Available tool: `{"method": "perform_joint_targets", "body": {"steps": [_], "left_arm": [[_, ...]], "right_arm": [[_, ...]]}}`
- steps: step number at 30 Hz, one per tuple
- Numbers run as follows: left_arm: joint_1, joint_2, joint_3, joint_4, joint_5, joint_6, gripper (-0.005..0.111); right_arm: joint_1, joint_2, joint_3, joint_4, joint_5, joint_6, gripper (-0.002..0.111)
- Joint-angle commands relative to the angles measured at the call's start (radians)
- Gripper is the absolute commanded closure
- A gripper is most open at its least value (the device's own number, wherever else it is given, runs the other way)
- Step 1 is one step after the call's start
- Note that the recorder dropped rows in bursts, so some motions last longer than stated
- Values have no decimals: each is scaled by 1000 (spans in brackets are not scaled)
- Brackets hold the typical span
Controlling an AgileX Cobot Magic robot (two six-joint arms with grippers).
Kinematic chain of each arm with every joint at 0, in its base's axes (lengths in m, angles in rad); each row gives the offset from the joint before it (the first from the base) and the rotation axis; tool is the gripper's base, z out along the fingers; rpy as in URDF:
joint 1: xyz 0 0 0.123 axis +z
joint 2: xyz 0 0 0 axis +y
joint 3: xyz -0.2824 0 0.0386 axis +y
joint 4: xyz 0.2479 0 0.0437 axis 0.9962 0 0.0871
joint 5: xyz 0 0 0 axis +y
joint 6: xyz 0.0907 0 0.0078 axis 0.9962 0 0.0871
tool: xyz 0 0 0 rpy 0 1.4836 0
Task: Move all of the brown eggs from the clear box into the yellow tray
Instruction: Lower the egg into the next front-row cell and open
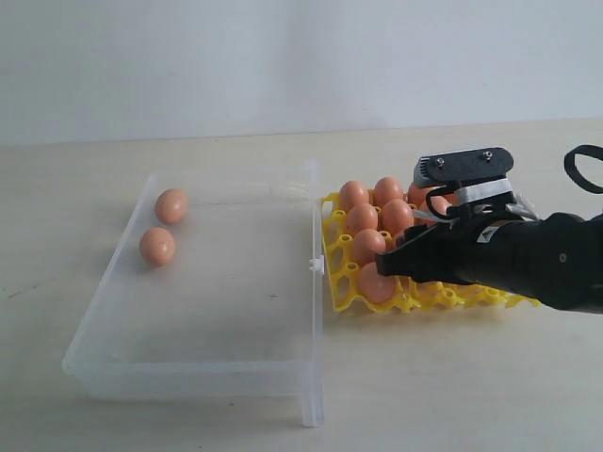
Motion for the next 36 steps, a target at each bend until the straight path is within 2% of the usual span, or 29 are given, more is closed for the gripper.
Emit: {"method": "perform_joint_targets", "body": {"steps": [1, 20, 22, 27, 36], "left_arm": [[1, -6, -4, -1, -10, -2, 107], [1, -6, -4, -1, -10, -2, 107], [1, -6, -4, -1, -10, -2, 107], [1, -6, -4, -1, -10, -2, 107], [1, -6, -4, -1, -10, -2, 107]], "right_arm": [[-4, 0, -2, -33, -24, 21, 103], [-4, 0, -4, -61, -20, 58, 100], [-4, 0, -4, -61, -15, 58, 93], [-4, 0, -4, -61, -12, 58, 68], [-4, 0, -4, -47, -28, 58, 48]]}}
